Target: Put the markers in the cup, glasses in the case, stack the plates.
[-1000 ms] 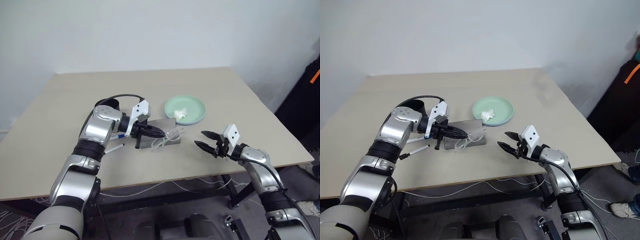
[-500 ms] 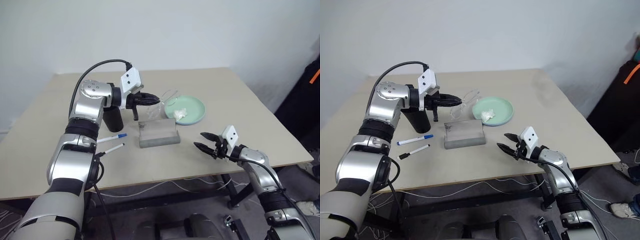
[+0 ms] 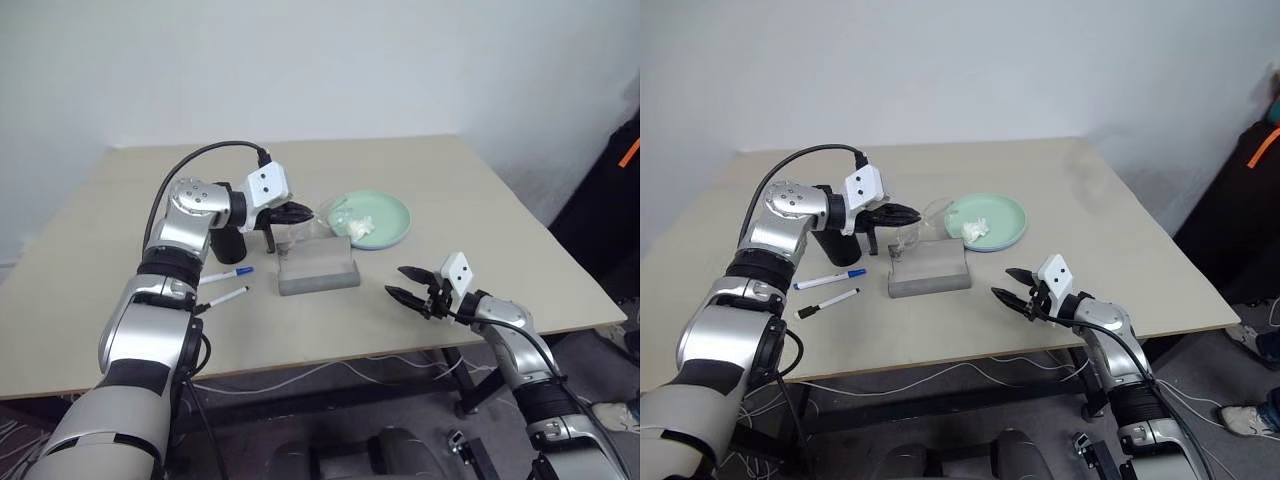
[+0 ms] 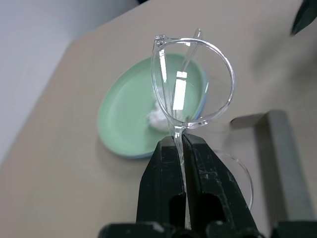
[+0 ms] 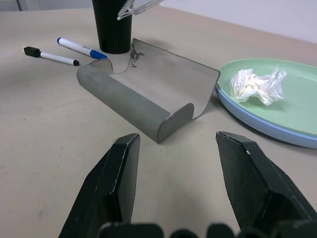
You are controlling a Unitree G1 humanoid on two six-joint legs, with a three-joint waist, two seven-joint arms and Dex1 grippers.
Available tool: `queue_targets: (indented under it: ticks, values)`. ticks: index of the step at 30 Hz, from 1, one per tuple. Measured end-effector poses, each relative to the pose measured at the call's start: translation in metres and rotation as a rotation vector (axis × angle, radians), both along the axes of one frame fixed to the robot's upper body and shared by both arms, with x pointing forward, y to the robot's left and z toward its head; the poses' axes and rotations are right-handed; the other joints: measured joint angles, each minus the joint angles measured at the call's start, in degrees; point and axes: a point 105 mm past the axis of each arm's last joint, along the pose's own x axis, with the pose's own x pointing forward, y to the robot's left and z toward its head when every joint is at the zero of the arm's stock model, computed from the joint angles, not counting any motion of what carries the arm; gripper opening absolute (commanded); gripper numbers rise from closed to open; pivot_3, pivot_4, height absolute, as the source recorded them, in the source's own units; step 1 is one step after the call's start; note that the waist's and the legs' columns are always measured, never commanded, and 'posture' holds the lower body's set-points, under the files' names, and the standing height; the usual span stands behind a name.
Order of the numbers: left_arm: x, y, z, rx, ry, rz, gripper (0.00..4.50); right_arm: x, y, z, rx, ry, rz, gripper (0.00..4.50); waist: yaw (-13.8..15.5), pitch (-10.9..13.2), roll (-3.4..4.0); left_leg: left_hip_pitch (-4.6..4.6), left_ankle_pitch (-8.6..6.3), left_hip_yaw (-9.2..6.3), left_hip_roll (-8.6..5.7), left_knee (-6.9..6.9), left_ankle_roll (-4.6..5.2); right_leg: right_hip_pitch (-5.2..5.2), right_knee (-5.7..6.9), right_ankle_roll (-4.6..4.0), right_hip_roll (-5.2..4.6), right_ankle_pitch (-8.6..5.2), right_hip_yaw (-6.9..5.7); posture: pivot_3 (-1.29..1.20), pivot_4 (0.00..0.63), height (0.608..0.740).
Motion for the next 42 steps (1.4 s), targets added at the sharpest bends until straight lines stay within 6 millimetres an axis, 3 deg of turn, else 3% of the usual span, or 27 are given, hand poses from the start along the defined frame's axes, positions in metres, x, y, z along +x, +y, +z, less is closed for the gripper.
queue_targets:
  ticks: [4, 12, 18, 42]
  values:
    - [0.004, 0.001, 0.004, 0.032, -0.057, 0.012, 0.03, 0.000, 0.002, 0.001, 0.005, -0.007, 0.004, 2.66, -0.01, 0.00, 0.00, 0.00, 0.00, 0.02, 0.00, 0.00, -0.01, 0.00, -0.01, 0.00, 0.00, 0.00, 0.00, 0.00, 0.000, 0.740]
    - [0.008, 0.005, -0.008, 0.130, -0.105, 0.035, 0.03, 0.001, 0.003, 0.001, 0.010, -0.008, 0.004, 2.66, -0.01, 0.00, 0.00, -0.01, 0.00, 0.03, 0.01, -0.01, -0.01, -0.03, 0.01, 0.01, 0.00, 0.00, 0.00, 0.00, 0.000, 0.740]
    - [0.007, -0.022, -0.041, 0.242, -0.126, -0.012, 0.03, 0.002, 0.008, 0.002, 0.020, -0.014, 0.012, 2.66, 0.75, 0.00, -0.03, -0.05, -0.01, 0.05, -0.03, 0.02, -0.01, -0.06, 0.02, 0.13, -0.03, 0.05, 0.00, 0.00, 0.000, 0.740]
    - [-0.003, -0.033, -0.060, 0.285, -0.031, -0.087, 0.03, 0.003, 0.007, -0.001, 0.013, -0.014, -0.010, 2.66, 1.39, 0.01, -0.04, -0.16, 0.00, 0.08, -0.03, -0.01, -0.01, -0.23, 0.05, 0.04, -0.01, 0.00, 0.02, 0.00, 0.000, 0.740]
